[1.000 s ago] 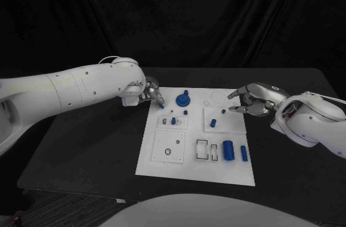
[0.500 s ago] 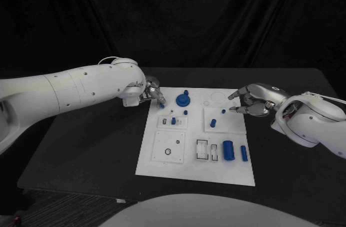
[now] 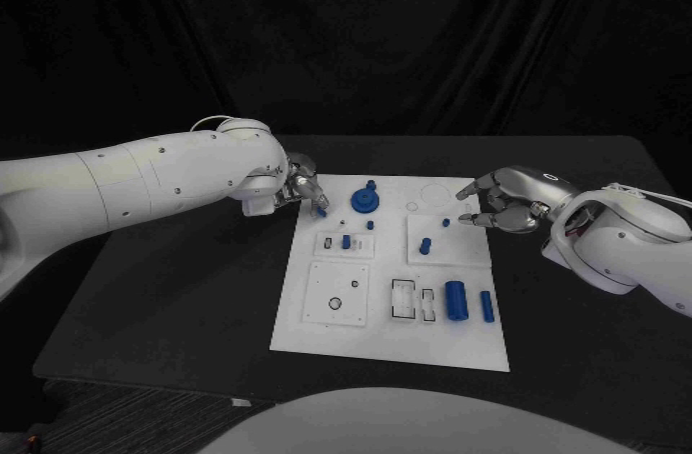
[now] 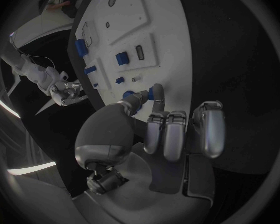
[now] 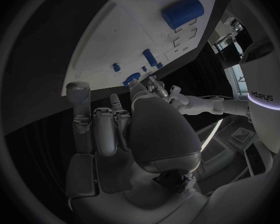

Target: Assemble the parts on the task board

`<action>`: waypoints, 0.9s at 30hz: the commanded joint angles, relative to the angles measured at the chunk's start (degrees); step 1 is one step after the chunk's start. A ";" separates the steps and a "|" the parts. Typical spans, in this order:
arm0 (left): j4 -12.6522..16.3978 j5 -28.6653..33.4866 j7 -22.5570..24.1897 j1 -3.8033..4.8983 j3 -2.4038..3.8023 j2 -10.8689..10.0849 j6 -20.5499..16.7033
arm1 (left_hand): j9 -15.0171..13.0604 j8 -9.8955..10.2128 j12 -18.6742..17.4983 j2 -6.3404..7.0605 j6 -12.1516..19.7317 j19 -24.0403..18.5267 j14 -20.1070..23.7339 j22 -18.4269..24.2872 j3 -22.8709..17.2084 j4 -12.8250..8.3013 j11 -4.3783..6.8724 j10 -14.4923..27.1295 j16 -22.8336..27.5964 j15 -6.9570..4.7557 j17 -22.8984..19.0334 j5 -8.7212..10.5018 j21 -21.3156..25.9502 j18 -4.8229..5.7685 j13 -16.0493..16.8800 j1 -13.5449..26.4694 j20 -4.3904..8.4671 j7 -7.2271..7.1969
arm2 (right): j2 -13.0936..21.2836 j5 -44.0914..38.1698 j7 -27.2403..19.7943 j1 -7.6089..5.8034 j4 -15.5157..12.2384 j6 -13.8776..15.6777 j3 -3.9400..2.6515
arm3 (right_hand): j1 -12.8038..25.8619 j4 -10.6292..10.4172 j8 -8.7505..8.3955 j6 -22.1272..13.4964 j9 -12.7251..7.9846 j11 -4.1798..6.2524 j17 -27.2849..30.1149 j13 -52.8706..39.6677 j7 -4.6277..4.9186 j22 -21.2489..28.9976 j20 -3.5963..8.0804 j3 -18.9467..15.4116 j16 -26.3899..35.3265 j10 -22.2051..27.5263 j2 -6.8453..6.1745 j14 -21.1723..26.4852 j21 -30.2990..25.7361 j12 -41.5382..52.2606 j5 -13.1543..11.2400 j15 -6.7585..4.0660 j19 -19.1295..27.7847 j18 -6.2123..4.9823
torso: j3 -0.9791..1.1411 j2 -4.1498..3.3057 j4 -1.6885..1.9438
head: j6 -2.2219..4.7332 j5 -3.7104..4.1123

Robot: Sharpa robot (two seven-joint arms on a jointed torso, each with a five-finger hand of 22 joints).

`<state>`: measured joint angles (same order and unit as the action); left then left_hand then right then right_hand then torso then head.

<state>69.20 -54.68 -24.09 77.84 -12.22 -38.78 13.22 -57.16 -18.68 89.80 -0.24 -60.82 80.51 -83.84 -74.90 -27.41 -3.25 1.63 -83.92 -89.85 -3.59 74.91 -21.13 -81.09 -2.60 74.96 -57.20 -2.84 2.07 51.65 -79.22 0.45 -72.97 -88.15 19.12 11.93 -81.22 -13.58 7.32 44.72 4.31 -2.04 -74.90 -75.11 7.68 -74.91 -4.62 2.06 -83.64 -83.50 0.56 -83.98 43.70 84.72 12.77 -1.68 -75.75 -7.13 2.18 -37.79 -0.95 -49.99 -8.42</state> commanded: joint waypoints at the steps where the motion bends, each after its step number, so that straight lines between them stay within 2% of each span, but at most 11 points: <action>1: 1.79 0.11 -0.33 -0.09 0.05 -1.07 -1.49 | 0.10 0.25 0.20 0.03 -1.34 -0.05 -6.16 -10.43 -1.56 -1.17 0.35 -6.08 -0.15 -0.38 15.09 -0.37 0.30 -0.31 15.04 0.04 0.19 -0.84 | 0.18 -0.10 1.09 0.14 -0.06 -0.17 -0.03 | 0.05 0.34 -0.16 0.41 -0.07 -0.06 -9.73 -9.38 -0.10 -4.90 -0.09 -0.15 0.37 0.41 0.48 -3.19 -0.14 -0.14 0.39 0.14 0.42 -0.54 | 0.04 0.06 0.00 | -0.01 0.07; 5: 4.57 0.12 -1.17 -0.04 0.06 -2.93 -1.92 | 0.22 0.40 0.20 0.11 -1.42 -0.17 -6.16 -10.38 -1.66 -1.20 0.35 -6.08 -0.15 -0.39 15.09 -0.47 0.44 -0.35 15.04 0.17 0.21 -0.82 | 0.27 -0.10 1.14 0.15 -0.02 -0.04 -0.03 | 0.05 0.34 -0.16 0.41 -0.07 -0.06 -9.73 -9.38 -0.10 -4.90 -0.09 -0.15 0.37 0.41 0.48 -3.19 -0.14 -0.14 0.39 0.14 0.42 -0.54 | 0.07 0.08 0.02 | -0.01 0.11; 7: 6.60 0.12 -1.80 0.04 0.06 -4.19 -2.00 | 0.34 0.55 0.20 0.18 -1.43 -0.19 -6.16 -10.38 -1.75 -1.23 0.35 -6.08 -0.15 -0.40 15.09 -0.50 0.48 -0.36 15.04 0.26 0.22 -0.80 | 0.32 -0.10 1.18 0.23 0.02 -0.01 -0.03 | 0.05 0.34 -0.16 0.41 -0.07 -0.06 -9.73 -9.38 -0.10 -4.90 -0.09 -0.15 0.37 0.41 0.48 -3.19 -0.14 -0.14 0.39 0.14 0.42 -0.54 | 0.06 0.07 0.15 | -0.01 0.23; 13: 10.83 0.12 -3.09 0.19 0.07 -6.25 -1.09 | 0.50 0.76 0.20 0.23 -1.43 -0.27 -6.16 -10.35 -1.87 -1.26 0.34 -6.08 -0.15 -0.40 15.09 -0.51 0.57 -0.38 15.04 0.37 0.23 -0.78 | 0.33 -0.10 1.22 0.48 0.18 0.03 -0.03 | -0.05 0.46 -0.15 0.49 -0.07 -0.07 -9.69 -9.33 -0.09 -4.88 -0.10 -0.14 0.43 0.48 0.44 -3.16 -0.25 -0.20 0.40 0.16 0.46 -0.54 | 0.07 0.06 0.08 | -0.01 -0.10; 19: 13.38 0.11 -4.08 0.23 0.06 -6.89 0.19 | 0.64 0.94 0.20 0.19 -1.46 -0.37 -6.16 -10.31 -1.99 -1.24 0.33 -6.08 -0.15 -0.40 15.09 -0.51 0.69 -0.41 15.04 0.48 0.24 -0.75 | 0.34 -0.10 1.20 0.65 0.23 0.22 -0.03 | -0.04 0.46 -0.14 0.51 -0.07 -0.08 -9.66 -9.31 -0.09 -4.88 -0.10 -0.16 0.47 0.51 0.42 -3.14 -0.28 -0.22 0.39 0.17 0.47 -0.55 | -0.07 -0.02 0.05 | -0.01 -0.11; 23: 14.21 0.12 -4.60 0.23 0.06 -7.02 1.00 | 0.77 1.10 0.20 0.15 -1.48 -0.46 -6.16 -10.27 -2.09 -1.21 0.31 -6.08 -0.15 -0.39 15.09 -0.50 0.80 -0.44 15.04 0.58 0.24 -0.73 | 0.32 -0.10 1.22 0.69 0.25 0.28 -0.03 | -0.04 0.46 -0.14 0.51 -0.07 -0.08 -9.66 -9.31 -0.09 -4.88 -0.10 -0.16 0.47 0.51 0.42 -3.14 -0.28 -0.22 0.39 0.17 0.47 -0.55 | 0.01 0.01 -0.01 | -0.01 -0.32; 27: 14.38 0.12 -4.95 0.20 0.05 -6.91 1.55 | 0.83 1.19 0.20 0.12 -1.47 -0.55 -6.16 -10.24 -2.15 -1.20 0.31 -6.08 -0.15 -0.39 15.09 -0.51 0.89 -0.47 15.04 0.61 0.24 -0.72 | 0.28 -0.10 1.21 0.71 0.27 0.35 -0.03 | -0.04 0.46 -0.14 0.51 -0.07 -0.08 -9.66 -9.31 -0.09 -4.88 -0.10 -0.16 0.47 0.51 0.42 -3.14 -0.28 -0.22 0.39 0.17 0.47 -0.55 | -0.01 -0.07 0.06 | -0.01 -0.32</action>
<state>83.42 -54.69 -28.36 77.91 -12.21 -45.80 13.29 -56.33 -17.75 89.80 0.51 -61.14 80.30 -83.84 -74.90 -29.13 -4.35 1.62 -83.92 -89.85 -3.58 74.91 -21.40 -80.41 -2.59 74.96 -56.44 -2.63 2.36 51.90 -79.22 0.74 -72.41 -87.88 19.15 11.94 -81.27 -13.42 7.32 44.87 4.31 -2.05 -74.90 -75.05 7.52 -74.91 -4.62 1.90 -83.40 -83.51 0.61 -83.98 43.71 84.82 13.00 -1.67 -75.75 -7.13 2.17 -37.80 -0.91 -49.99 -8.74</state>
